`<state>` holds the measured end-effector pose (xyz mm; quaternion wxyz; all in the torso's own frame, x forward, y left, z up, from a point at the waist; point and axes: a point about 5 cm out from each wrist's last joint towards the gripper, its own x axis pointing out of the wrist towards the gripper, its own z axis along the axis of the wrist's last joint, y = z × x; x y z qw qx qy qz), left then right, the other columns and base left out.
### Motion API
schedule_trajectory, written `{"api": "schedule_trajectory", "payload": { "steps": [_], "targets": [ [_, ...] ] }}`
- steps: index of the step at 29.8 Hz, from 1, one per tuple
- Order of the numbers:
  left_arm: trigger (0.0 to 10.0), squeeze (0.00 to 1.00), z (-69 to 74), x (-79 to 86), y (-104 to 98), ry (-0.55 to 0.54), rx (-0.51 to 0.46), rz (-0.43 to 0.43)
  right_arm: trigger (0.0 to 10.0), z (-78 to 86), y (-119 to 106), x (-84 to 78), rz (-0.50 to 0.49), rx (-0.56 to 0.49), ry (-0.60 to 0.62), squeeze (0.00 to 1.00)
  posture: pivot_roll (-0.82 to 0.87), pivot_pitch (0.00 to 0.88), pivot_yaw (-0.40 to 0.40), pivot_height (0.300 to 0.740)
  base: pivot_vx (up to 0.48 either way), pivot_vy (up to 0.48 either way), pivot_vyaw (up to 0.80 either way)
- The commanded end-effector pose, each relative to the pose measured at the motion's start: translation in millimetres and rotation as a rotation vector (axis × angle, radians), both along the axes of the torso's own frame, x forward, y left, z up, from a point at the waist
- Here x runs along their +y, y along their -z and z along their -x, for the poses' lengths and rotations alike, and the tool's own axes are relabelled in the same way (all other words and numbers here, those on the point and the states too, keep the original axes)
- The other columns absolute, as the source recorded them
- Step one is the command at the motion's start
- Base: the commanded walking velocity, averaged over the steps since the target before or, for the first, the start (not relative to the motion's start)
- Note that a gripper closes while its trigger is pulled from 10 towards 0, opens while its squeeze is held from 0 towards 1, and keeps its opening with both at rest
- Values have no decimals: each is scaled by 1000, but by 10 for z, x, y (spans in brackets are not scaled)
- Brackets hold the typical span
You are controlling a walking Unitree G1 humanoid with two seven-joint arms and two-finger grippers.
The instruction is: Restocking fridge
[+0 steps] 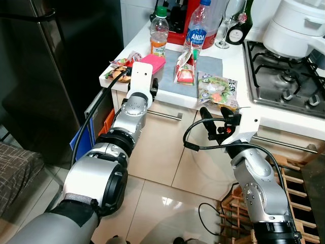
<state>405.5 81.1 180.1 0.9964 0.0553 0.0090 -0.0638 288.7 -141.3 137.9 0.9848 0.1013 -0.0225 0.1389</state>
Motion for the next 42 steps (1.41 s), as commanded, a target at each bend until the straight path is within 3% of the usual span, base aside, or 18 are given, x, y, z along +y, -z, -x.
{"api": "schedule_trajectory", "payload": {
  "steps": [1,6,11,14,15,18,19,20,22,23,24,25,27,28,31,32,36,42],
  "targets": [
    [0,0,-13,-95,-127,52,-48,27,10000,12,-19,-24,4,-2,3,0,-108,0,-64,740,0,0,0],
    [0,0,-17,-114,-209,80,-95,34,10000,-2,-21,-25,6,-4,1,0,-100,0,-70,740,0,0,0],
    [0,0,2,-227,-434,162,-209,87,10000,-11,-19,-22,7,-5,-2,0,-93,0,-72,740,0,0,0],
    [0,0,76,-395,-558,253,-281,127,10000,-23,-29,-18,6,-8,-1,0,-93,0,-72,740,0,0,0],
    [0,0,182,-512,-622,331,-342,135,10000,-33,-52,-7,17,-23,1,0,-86,0,-72,740,0,0,0],
    [0,0,231,-537,-640,353,-363,142,10000,-38,-68,-8,41,-35,12,0,-85,0,-70,740,0,0,0],
    [10000,0,342,-482,-663,352,-414,138,10000,-50,-118,-2,79,-63,25,0,-84,0,-67,740,0,0,0],
    [10000,345,421,-407,-670,339,-447,128,10000,-52,-155,10,84,-78,25,0,-80,0,-64,740,0,0,0],
    [10000,345,476,-358,-674,329,-468,120,10000,-53,-178,20,84,-86,23,0,-80,0,-64,740,0,0,0],
    [10000,1000,625,-208,-682,310,-521,84,10000,-32,-276,29,43,-126,26,1000,-76,0,-65,740,0,0,0],
    [10000,1000,625,-208,-682,310,-521,84,10000,-32,-276,29,43,-126,26,1000,-76,0,-65,740,0,0,0],
    [10000,1000,788,-80,-628,316,-525,45,10000,-1,-351,31,20,-155,38,1000,-61,0,-71,740,0,0,0],
    [10000,1000,853,-35,-597,321,-515,30,10000,10,-371,30,16,-161,44,1000,-61,0,-71,740,0,0,0],
    [10000,1000,1015,86,-492,331,-470,-26,10000,45,-386,27,11,-171,54,1000,-45,0,-74,740,0,0,0],
    [10000,1000,1118,199,-409,311,-430,-53,10000,70,-369,20,17,-178,65,1000,-34,0,-76,740,0,0,0],
    [10000,1000,1208,382,-309,233,-390,-92,10000,85,-318,5,36,-173,79,1000,-13,0,-79,740,0,0,0],
    [10000,1000,1270,530,-215,135,-361,-124,10000,66,-273,4,55,-171,86,1000,-2,0,-88,740,0,0,0],
    [10000,1000,1225,479,-247,84,-359,-119,10000,4,-259,44,59,-167,73,1000,-3,0,-91,740,0,0,0]
  ]
}}
